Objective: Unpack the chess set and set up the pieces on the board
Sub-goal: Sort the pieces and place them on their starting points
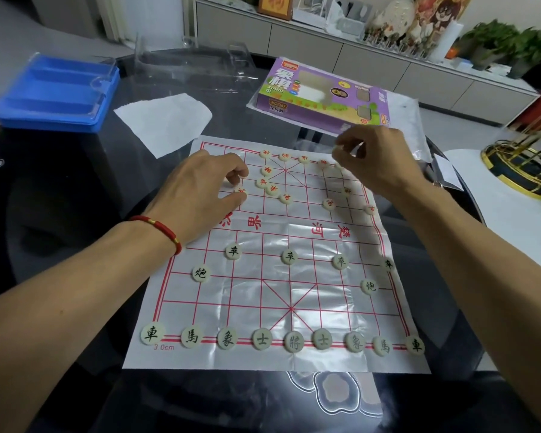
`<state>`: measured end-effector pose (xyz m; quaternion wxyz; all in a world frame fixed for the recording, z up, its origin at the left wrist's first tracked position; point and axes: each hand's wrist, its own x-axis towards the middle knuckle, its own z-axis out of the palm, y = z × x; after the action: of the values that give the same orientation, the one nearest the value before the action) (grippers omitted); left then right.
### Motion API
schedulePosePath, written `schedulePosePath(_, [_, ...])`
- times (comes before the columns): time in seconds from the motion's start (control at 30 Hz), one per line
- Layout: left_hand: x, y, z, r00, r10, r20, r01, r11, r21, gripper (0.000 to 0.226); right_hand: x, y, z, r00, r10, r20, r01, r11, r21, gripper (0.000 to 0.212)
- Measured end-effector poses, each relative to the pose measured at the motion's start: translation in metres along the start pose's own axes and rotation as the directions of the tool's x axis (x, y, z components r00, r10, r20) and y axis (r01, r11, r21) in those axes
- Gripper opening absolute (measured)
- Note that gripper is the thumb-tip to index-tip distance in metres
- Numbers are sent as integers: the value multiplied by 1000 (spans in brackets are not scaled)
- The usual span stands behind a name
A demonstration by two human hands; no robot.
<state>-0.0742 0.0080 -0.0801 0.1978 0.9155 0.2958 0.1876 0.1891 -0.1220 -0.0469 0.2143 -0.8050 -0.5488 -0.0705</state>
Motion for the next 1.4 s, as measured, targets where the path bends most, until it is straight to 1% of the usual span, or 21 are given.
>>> schedulePosePath(0.1, [2,-2,-6,998,4,-57,-6,1000,-27,32,9,-34,12,988,-144,51,144,990,8,15])
schedulePosePath(0.17, [4,-8,-12,993,-35,-111,32,999,-32,27,20,-55,23,973,-217,79,218,976,4,14])
schedulePosePath(0.2, [5,-13,-15,988,-62,-143,59,998,-29,24,27,-65,28,970,-228,90,228,974,6,15])
schedulePosePath(0.27, [7,-25,-21,972,-140,-189,137,990,-28,17,42,-83,40,967,-220,128,220,975,12,17])
schedulePosePath(0.37, [6,-39,-22,957,-234,-168,234,972,-22,6,61,-103,56,962,-213,169,219,976,-13,19])
schedulePosePath(0.43, [3,-46,-22,959,-237,-152,235,971,-36,9,69,-112,66,963,-183,200,190,982,-17,22])
schedulePosePath(0.5, [3,-52,-22,955,-244,-171,233,969,-77,13,74,-119,76,961,-148,235,159,987,-27,25])
schedulePosePath(0.6, [3,-55,-22,945,-253,-207,234,966,-111,16,78,-125,86,960,-102,261,133,986,-104,33])
schedulePosePath(0.67, [3,-55,-21,950,-240,-200,225,970,-95,16,79,-125,89,962,-72,264,105,988,-113,41])
schedulePosePath(0.73, [3,-55,-21,953,-223,-205,206,974,-100,15,80,-123,87,972,-55,227,74,994,-75,51])
schedulePosePath(0.77, [3,-55,-21,955,-206,-214,188,977,-101,15,81,-120,85,977,-61,206,70,997,-36,51])
schedulePosePath(0.83, [4,-55,-19,959,-170,-226,155,984,-82,19,81,-117,80,973,-99,207,96,995,24,37])
schedulePosePath(0.9, [4,-55,-17,962,-169,-214,159,985,-64,21,80,-116,77,947,-168,273,170,985,15,23])
schedulePosePath(0.97, [4,-55,-16,964,-168,-208,163,986,-42,21,80,-119,77,913,-188,363,210,978,-20,26])
schedulePosePath(1.03, [5,-56,-15,964,-162,-213,161,987,-22,22,82,-121,80,899,-188,394,226,973,-50,28])
schedulePosePath(1.23, [6,-56,-12,958,-170,-233,172,985,-14,21,85,-121,83,903,-209,375,248,967,-59,23])
schedulePosePath(1.4, [6,-57,-11,958,-172,-229,175,985,-6,21,88,-119,80,899,-226,376,269,961,-63,25])
